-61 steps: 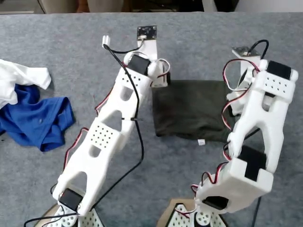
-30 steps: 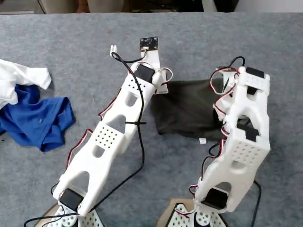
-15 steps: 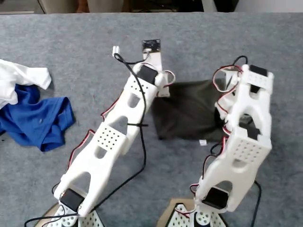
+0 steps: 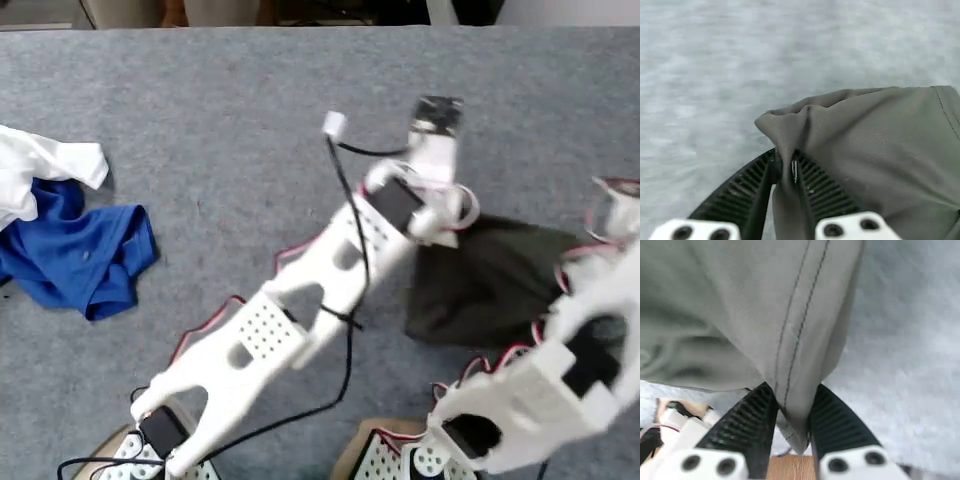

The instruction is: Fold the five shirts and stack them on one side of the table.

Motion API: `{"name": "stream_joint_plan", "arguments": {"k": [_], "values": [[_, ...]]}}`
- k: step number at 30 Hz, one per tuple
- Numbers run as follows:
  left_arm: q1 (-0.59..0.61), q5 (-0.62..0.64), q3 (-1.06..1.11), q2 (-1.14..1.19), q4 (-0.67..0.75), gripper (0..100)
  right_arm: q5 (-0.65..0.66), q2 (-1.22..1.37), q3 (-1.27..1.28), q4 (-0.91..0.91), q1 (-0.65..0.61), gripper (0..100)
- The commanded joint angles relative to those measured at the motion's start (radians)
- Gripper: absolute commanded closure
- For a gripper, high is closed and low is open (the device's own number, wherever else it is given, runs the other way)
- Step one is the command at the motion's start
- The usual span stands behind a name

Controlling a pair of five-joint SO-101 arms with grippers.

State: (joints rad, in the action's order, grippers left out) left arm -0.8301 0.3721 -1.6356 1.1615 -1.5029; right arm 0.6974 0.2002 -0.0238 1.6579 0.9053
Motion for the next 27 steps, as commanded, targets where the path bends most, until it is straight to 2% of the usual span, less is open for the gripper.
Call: {"name": "stream_joint_plan", "arguments": {"k": [1,5,9,12,17,23,27], "values": [[-0.095,0.005,-0.026,-0.068,0.098,98,0.086,-0.094,-0.002,0.003,0.199,99.5],[-0.203,0.005,0.084,-0.068,0.245,98,0.195,-0.091,-0.001,-0.011,0.389,99.5],[-0.299,0.005,0.235,-0.07,0.377,98,0.295,-0.091,-0.005,-0.118,0.584,99.5],[-0.362,0.005,0.316,-0.07,0.451,98,0.345,-0.091,-0.005,-0.192,0.677,99.5],[-0.393,0.006,0.354,-0.07,0.489,98,0.351,-0.091,0.002,-0.311,0.734,99.5],[-0.37,0.006,0.362,-0.07,0.48,98,0.351,-0.044,-0.002,-0.327,0.723,98.3],[-0.342,0.005,0.354,-0.076,0.439,97,0.351,-0.031,-0.004,-0.324,0.72,86.4]]}}
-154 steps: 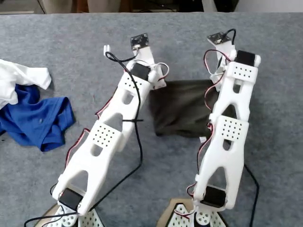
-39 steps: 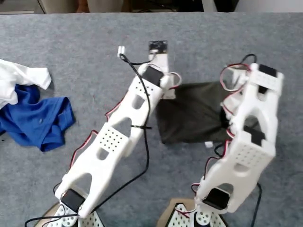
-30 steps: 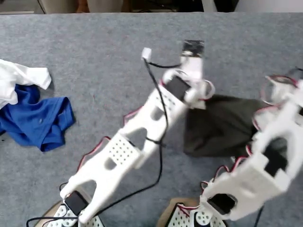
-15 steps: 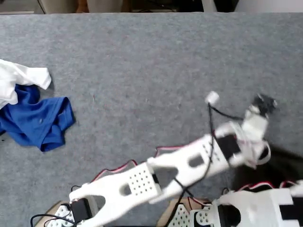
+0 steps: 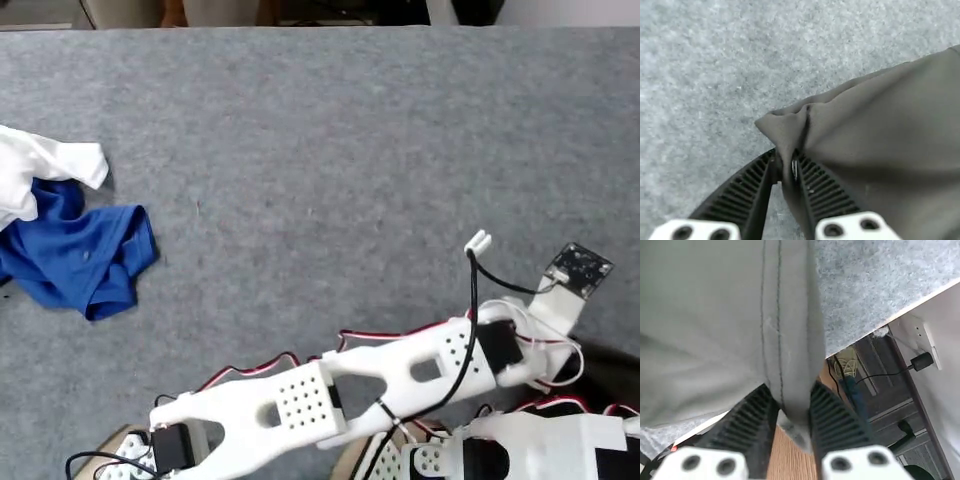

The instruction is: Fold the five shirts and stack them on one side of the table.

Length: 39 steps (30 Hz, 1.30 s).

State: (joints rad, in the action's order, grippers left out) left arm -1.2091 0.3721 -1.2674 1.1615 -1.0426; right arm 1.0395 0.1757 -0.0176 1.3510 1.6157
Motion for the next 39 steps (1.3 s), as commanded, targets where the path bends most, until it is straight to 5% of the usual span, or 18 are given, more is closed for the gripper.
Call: {"name": "stream_joint_plan", "arguments": {"k": [1,6,15,21,28,39], "values": [[0.043,0.005,-0.014,-0.079,-0.04,95,0.009,-0.01,-0.01,-0.017,0.013,83.4],[0.061,0.005,-0.058,-0.081,-0.169,82,0.011,-0.044,-0.008,-0.015,0.013,79.5],[0.121,0.0,-0.371,-0.079,-0.405,82,0.081,-0.156,-0.01,0.133,-0.028,80.3],[0.238,-0.003,-0.404,-0.145,-0.516,92,0.025,-0.186,-0.01,0.239,-0.203,98.1],[0.282,-0.115,-0.394,-0.2,-0.721,98,-0.095,-0.099,-0.01,0.086,-0.378,99.3],[0.282,-0.203,-0.376,-0.213,-0.72,98,-0.11,0.343,-0.234,-0.057,-0.354,99.3]]}}
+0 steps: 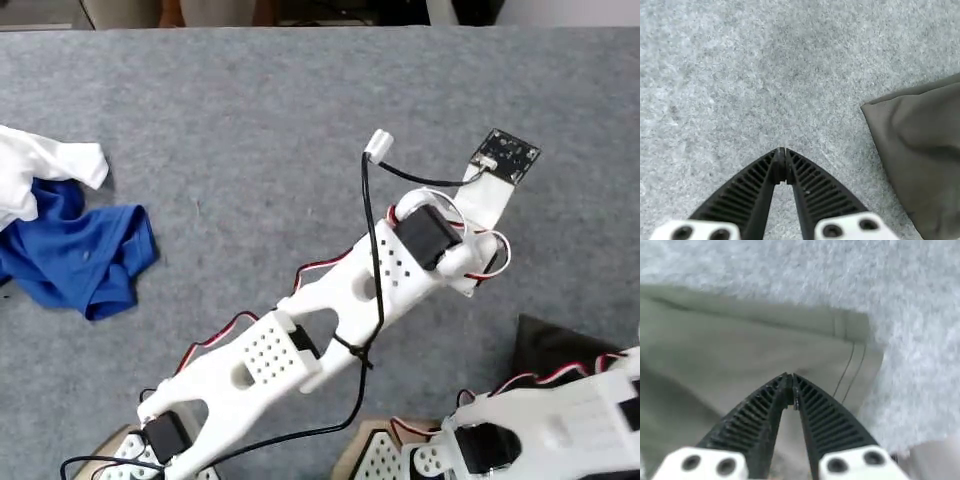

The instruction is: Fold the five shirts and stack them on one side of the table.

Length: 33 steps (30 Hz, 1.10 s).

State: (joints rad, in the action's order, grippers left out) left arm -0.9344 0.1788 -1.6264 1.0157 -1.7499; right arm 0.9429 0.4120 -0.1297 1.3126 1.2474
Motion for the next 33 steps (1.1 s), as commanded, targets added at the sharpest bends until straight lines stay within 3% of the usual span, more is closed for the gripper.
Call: {"name": "stream_joint_plan", "arguments": {"k": [1,9,17,22,27,33], "values": [[0.009,-0.011,-0.017,-0.065,-0.012,98,-0.014,0.156,-0.174,-0.015,0.013,99.3],[0.009,-0.051,-0.015,-0.058,-0.011,98,-0.014,0.487,-0.591,-0.003,-0.059,99.3],[0.009,-0.051,-0.014,-0.056,-0.011,98,-0.014,0.539,-0.947,0.279,-0.196,99.3],[0.049,-0.051,-0.014,-0.064,-0.011,98,-0.005,0.541,-1.21,0.47,-0.2,99.3],[0.186,-0.058,-0.023,-0.067,-0.011,98,0.012,0.493,-1.291,0.474,-0.148,99.2],[0.488,-0.137,-0.015,-0.067,-0.012,93,0.021,0.297,-1.121,0.474,-0.101,99.2]]}}
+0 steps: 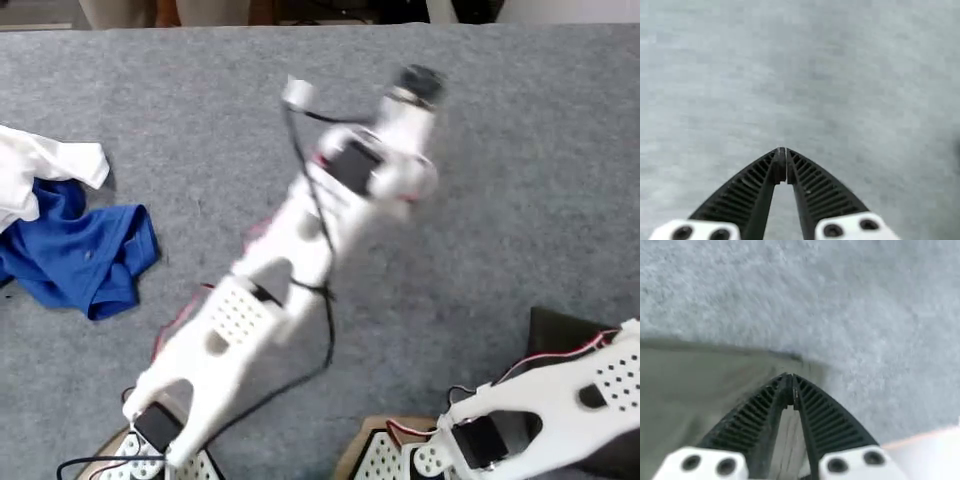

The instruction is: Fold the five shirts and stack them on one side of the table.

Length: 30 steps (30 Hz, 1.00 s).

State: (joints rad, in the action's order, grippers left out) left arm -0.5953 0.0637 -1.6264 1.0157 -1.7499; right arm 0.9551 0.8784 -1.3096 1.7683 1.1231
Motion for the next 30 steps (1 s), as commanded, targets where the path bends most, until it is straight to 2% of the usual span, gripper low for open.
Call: {"name": "stream_joint_plan", "arguments": {"k": [1,3,5,12,16,20,24,30], "values": [[0.212,-0.006,-0.015,-0.068,-0.012,89,0.009,-0.22,0.108,0.018,0.024,99.2],[0.333,0.055,-0.009,-0.093,-0.014,85,0.009,-0.328,0.232,0.018,0.012,99.2],[0.446,0.043,0.04,-0.14,-0.014,85,0.006,-0.447,0.378,0.018,-0.027,99.3],[0.865,-0.126,0.371,-0.378,-0.012,85,-0.075,-0.86,0.875,0.011,-0.269,99.3],[1.119,-0.292,0.523,-0.441,-0.006,84,-0.175,-0.974,1.007,0.011,-0.475,99.2],[1.327,-0.371,0.605,-0.414,0.057,84,-0.301,-0.977,1.061,0.014,-0.647,99.2],[1.448,-0.411,0.611,-0.372,0.129,84,-0.361,-0.943,1.092,0.012,-0.794,99.3],[1.475,-0.408,0.634,-0.246,0.293,85,-0.382,-0.86,1.073,-0.02,-0.889,99.3]]}}
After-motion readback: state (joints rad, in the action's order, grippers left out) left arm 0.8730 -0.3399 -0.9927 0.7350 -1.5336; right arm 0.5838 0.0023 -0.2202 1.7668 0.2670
